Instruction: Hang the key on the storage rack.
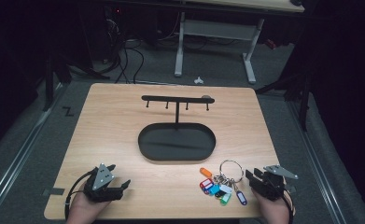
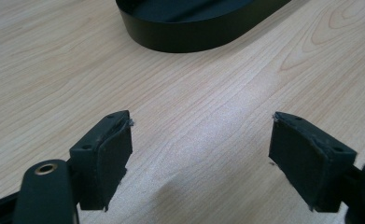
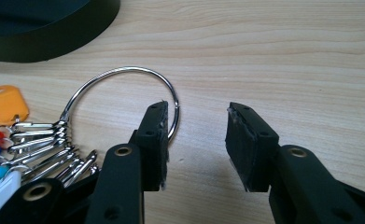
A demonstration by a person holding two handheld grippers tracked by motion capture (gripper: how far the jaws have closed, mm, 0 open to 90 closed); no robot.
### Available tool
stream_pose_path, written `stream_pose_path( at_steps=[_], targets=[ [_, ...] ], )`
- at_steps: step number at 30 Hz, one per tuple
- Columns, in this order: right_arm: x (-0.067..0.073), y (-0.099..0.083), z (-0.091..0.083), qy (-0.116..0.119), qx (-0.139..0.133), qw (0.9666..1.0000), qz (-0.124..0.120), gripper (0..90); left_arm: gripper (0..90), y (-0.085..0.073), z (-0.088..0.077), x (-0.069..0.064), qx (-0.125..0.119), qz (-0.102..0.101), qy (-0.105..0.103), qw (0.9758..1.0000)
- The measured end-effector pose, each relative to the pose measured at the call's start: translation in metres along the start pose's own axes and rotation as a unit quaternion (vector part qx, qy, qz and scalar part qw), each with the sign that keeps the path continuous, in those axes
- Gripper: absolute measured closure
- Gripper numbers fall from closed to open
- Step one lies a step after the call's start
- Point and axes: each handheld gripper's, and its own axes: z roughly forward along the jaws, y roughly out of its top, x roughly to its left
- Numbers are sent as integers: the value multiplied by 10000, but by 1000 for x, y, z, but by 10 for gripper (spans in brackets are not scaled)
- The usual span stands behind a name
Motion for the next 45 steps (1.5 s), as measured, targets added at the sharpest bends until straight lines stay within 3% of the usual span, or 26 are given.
stream_pose_path(
  at_steps=[4, 11, 19, 32, 45],
  targets=[
    [3, 1, 0, 27, 29, 9999, -138, 585, 219, 0, 1, 0, 23, 12, -15, 10000],
    [10, 4, 0, 170, 9, 9997, -146, 582, 219, 0, 1, 0, 37, 21, -18, 10000],
    [28, 18, 0, 401, 143, 9979, -479, 541, 219, -1, 1, 0, 37, 25, -37, 10000],
    [51, 43, 7, 582, 746, 9915, -891, 527, 219, 0, 2, -1, 56, 56, -58, 10000],
    [65, 58, 16, 694, 1264, 9846, -989, 524, 223, -1, 1, -1, 39, 49, -82, 9999]
  ],
)
